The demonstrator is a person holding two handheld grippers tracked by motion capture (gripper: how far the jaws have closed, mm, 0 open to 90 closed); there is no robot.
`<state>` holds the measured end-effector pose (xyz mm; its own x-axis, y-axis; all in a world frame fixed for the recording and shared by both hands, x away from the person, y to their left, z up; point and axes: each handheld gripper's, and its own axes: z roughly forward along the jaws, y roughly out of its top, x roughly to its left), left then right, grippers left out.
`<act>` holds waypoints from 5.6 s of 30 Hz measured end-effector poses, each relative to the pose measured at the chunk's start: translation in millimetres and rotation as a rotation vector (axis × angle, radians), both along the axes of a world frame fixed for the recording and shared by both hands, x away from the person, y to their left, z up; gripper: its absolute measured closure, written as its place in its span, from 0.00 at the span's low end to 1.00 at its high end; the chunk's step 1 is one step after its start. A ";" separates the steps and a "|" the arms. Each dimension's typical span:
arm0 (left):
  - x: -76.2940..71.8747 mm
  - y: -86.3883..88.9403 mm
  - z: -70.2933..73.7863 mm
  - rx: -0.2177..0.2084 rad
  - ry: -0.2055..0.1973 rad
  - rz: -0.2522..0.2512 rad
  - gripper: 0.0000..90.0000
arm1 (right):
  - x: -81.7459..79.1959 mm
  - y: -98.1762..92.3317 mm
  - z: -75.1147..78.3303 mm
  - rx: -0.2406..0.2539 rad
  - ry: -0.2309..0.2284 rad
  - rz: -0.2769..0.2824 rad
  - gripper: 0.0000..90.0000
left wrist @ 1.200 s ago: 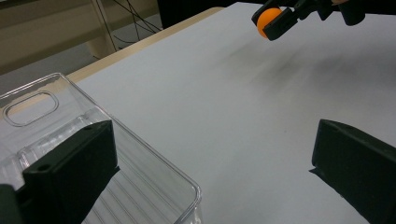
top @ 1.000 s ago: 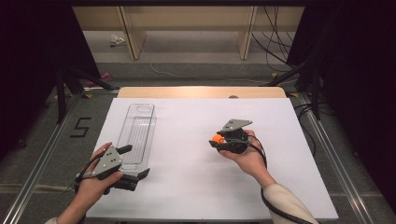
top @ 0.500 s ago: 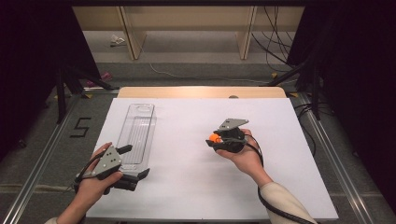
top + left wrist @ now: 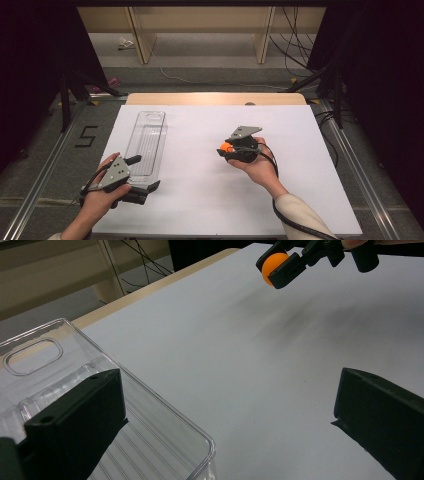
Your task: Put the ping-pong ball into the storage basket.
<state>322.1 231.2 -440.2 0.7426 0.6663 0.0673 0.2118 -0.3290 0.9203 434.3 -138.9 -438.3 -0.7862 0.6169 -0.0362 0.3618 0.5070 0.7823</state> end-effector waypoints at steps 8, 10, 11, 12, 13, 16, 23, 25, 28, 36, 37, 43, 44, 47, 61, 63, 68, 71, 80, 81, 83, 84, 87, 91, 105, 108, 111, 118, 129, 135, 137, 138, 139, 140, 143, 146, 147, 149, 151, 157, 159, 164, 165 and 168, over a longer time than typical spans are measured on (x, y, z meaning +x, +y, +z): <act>-0.1 -0.1 0.0 0.000 0.000 0.000 0.00 | 0.9 5.2 0.6 0.003 0.001 0.007 0.57; -0.1 0.0 0.0 -0.001 0.000 0.000 0.00 | 1.4 6.4 0.3 0.003 -0.002 0.009 0.57; 0.0 0.1 0.0 0.000 0.000 0.000 0.00 | 1.5 7.0 0.3 0.004 0.000 0.010 0.57; 0.0 0.0 0.0 0.000 0.000 0.000 0.00 | 1.7 7.6 0.3 0.003 -0.001 0.009 0.57; -0.1 0.0 0.0 -0.001 0.000 0.000 0.00 | 1.9 8.1 0.3 0.004 -0.001 0.011 0.57; -0.1 -0.1 0.0 0.000 0.000 0.000 0.00 | 2.4 9.6 0.5 0.006 -0.002 0.014 0.57; -0.1 0.0 0.0 0.000 0.000 -0.001 0.00 | 3.2 13.0 0.9 0.009 -0.002 0.016 0.57; -0.1 0.0 0.1 -0.001 0.000 -0.001 0.00 | 3.5 14.1 0.8 0.010 -0.003 0.017 0.57; -0.1 0.0 0.1 -0.001 0.000 -0.001 0.00 | 4.0 15.7 0.9 0.009 -0.002 0.021 0.57; -0.1 0.0 0.1 -0.001 0.001 -0.001 0.00 | 5.2 20.1 0.4 0.013 -0.002 0.027 0.57; 0.0 0.0 0.0 -0.003 0.000 -0.001 0.00 | 5.3 20.6 0.4 0.012 -0.002 0.028 0.57; 0.1 0.0 0.0 -0.004 0.000 -0.001 0.00 | 6.3 23.5 0.2 0.016 -0.001 0.032 0.57; 0.0 0.1 0.0 -0.004 0.000 -0.001 0.00 | 6.4 24.0 0.2 0.016 -0.002 0.031 0.57; 0.1 0.1 0.0 -0.004 0.000 -0.001 0.00 | 7.1 25.6 0.2 0.016 -0.004 0.033 0.57; 0.1 0.2 0.1 -0.006 0.000 0.000 0.00 | 9.5 33.2 0.8 0.020 -0.004 0.041 0.57; 0.0 0.2 0.1 -0.006 0.000 0.000 0.00 | 10.0 34.3 0.9 0.021 -0.007 0.044 0.57; 0.0 0.2 0.1 -0.006 0.000 0.000 0.00 | 10.7 37.4 0.9 0.023 -0.006 0.048 0.57; -0.1 0.2 0.1 -0.006 0.000 -0.001 0.00 | 11.1 39.1 1.1 0.023 -0.009 0.051 0.57; -0.1 0.2 0.2 -0.006 0.000 -0.001 0.00 | 11.7 43.7 1.8 0.025 -0.010 0.057 0.57; -0.1 0.2 0.2 -0.005 -0.001 -0.001 0.00 | 11.8 44.2 1.8 0.025 -0.010 0.057 0.57; -0.1 0.2 0.1 -0.006 -0.001 -0.001 0.00 | 12.1 45.3 1.6 0.025 -0.011 0.058 0.57; -0.1 0.2 0.2 -0.006 0.000 -0.001 0.00 | 12.4 45.7 1.6 0.026 -0.010 0.059 0.57; -0.1 0.3 0.2 -0.006 0.000 -0.001 0.00 | 13.2 46.8 1.5 0.025 -0.010 0.059 0.57; -0.2 0.3 0.2 -0.005 0.000 -0.002 0.00 | 13.8 48.8 1.5 0.026 -0.012 0.061 0.57; -0.3 0.4 0.2 -0.006 -0.001 -0.001 0.00 | 15.8 54.4 1.5 0.026 -0.013 0.068 0.57; -0.3 0.4 0.2 -0.007 0.000 -0.001 0.00 | 16.3 55.6 1.4 0.026 -0.014 0.068 0.57; -0.3 0.4 0.1 -0.006 -0.001 -0.001 0.00 | 16.7 56.9 1.2 0.028 -0.014 0.068 0.57; -0.3 0.4 0.2 -0.006 0.000 -0.001 0.00 | 17.7 59.8 1.4 0.030 -0.013 0.070 0.57; -0.4 0.6 0.2 -0.007 0.000 0.000 0.00 | 19.0 65.4 2.1 0.032 -0.014 0.076 0.57; -0.4 0.6 0.2 -0.007 0.000 0.000 0.00 | 19.7 68.6 2.7 0.034 -0.015 0.080 0.57; -0.4 0.7 0.2 -0.008 0.000 0.000 0.00 | 20.1 69.8 2.7 0.035 -0.017 0.081 0.57; -0.4 0.7 0.2 -0.007 -0.001 0.000 0.00 | 20.2 70.3 2.7 0.035 -0.017 0.082 0.57; -0.5 0.7 0.3 -0.007 -0.001 0.000 0.00 | 20.4 70.8 2.9 0.035 -0.016 0.083 0.57; -0.5 0.7 0.2 -0.007 -0.001 0.000 0.00 | 20.5 71.5 2.9 0.035 -0.017 0.083 0.57; -0.4 0.8 0.4 -0.006 -0.002 -0.001 0.00 | 20.8 73.5 3.1 0.035 -0.018 0.087 0.57; -0.5 0.7 0.2 -0.008 0.000 0.000 0.00 | 21.1 75.7 3.5 0.037 -0.018 0.088 0.57; -0.5 0.7 0.2 -0.007 0.000 0.000 0.00 | 21.2 76.5 3.7 0.038 -0.019 0.089 0.57; -0.5 0.9 0.2 -0.007 0.000 0.000 0.00 | 21.7 77.9 4.4 0.040 -0.019 0.091 0.57; -0.5 0.9 0.2 -0.007 0.000 0.000 0.00 | 22.2 79.2 4.7 0.040 -0.022 0.094 0.57; -0.5 1.0 0.1 -0.008 0.001 0.001 0.00 | 23.2 82.9 4.2 0.044 -0.018 0.096 0.57; -0.6 1.1 0.2 -0.008 0.002 0.001 0.00 | 23.3 84.2 4.1 0.044 -0.018 0.097 0.57; -0.6 1.1 0.2 -0.009 0.002 0.000 0.00 | 23.7 87.8 4.5 0.045 -0.019 0.102 0.57; -0.6 1.1 0.2 -0.008 0.002 0.000 0.00 | 24.0 88.6 4.7 0.046 -0.019 0.103 0.57; -0.5 1.3 0.2 -0.008 0.002 0.001 0.00 | 24.5 91.4 5.3 0.050 -0.021 0.106 0.57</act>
<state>321.6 232.5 -439.9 0.7422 0.6675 0.0601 0.2139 -0.3210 0.9226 458.8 -47.6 -433.0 -0.8465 0.5319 -0.0246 0.2916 0.5018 0.8144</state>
